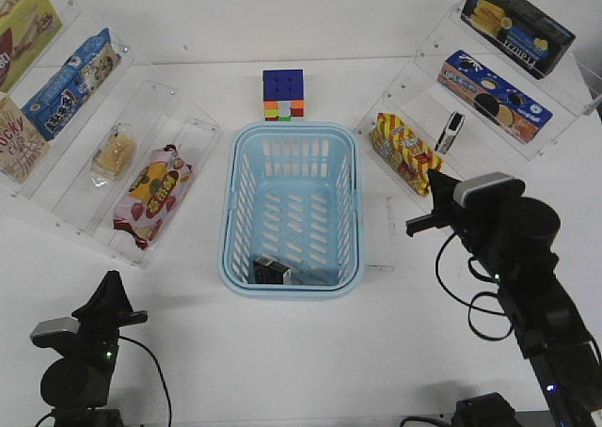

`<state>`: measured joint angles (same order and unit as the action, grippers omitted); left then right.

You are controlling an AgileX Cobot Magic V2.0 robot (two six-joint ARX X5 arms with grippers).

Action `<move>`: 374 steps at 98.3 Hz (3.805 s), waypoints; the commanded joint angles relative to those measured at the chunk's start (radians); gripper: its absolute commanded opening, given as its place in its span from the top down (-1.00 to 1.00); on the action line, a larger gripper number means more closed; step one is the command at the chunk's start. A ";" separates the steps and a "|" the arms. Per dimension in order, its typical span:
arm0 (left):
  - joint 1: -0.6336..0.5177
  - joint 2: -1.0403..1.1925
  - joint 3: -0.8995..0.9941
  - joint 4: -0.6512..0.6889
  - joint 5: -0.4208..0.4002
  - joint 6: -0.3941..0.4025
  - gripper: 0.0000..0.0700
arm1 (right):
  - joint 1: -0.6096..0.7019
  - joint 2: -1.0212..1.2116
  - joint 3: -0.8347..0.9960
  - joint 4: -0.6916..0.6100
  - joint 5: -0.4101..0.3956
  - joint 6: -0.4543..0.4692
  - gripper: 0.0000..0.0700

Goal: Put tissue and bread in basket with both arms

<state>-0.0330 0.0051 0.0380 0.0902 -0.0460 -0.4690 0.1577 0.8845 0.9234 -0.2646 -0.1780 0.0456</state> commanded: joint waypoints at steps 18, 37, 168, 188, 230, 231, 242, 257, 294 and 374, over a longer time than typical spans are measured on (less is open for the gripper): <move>0.001 0.072 0.238 -0.131 0.040 -0.181 1.00 | -0.002 -0.275 -0.372 0.336 0.026 0.072 1.00; 0.001 0.375 0.536 -0.292 0.040 0.222 1.00 | -0.002 -0.303 -0.395 0.316 0.024 0.082 1.00; -0.016 1.529 1.447 -0.511 -0.196 0.830 1.00 | -0.001 -0.301 -0.395 0.316 0.021 0.089 1.00; -0.093 1.416 1.584 -0.632 0.094 0.684 1.00 | -0.001 -0.301 -0.395 0.316 0.021 0.089 1.00; -0.407 1.405 1.591 -0.777 0.592 0.650 0.19 | -0.001 -0.301 -0.395 0.317 0.022 0.090 1.00; -0.412 1.409 1.591 -0.780 0.592 0.654 0.12 | -0.001 -0.301 -0.395 0.317 0.022 0.090 1.00; -0.436 1.448 1.591 -0.792 0.592 0.670 -0.06 | -0.001 -0.301 -0.395 0.316 0.022 0.089 1.00; -0.435 1.432 1.597 -0.793 0.576 0.654 0.06 | -0.001 -0.302 -0.394 0.308 0.054 0.089 1.00; -0.327 1.171 1.572 -0.887 0.062 0.527 1.00 | -0.002 -0.354 -0.395 0.248 0.161 0.097 1.00; -0.255 0.483 0.633 -0.245 -0.085 0.428 1.00 | 0.000 -0.354 -0.394 0.270 0.152 0.097 1.00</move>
<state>-0.2852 0.4934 0.6533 -0.1677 -0.1318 -0.0471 0.1555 0.5270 0.5205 -0.0101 -0.0257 0.1349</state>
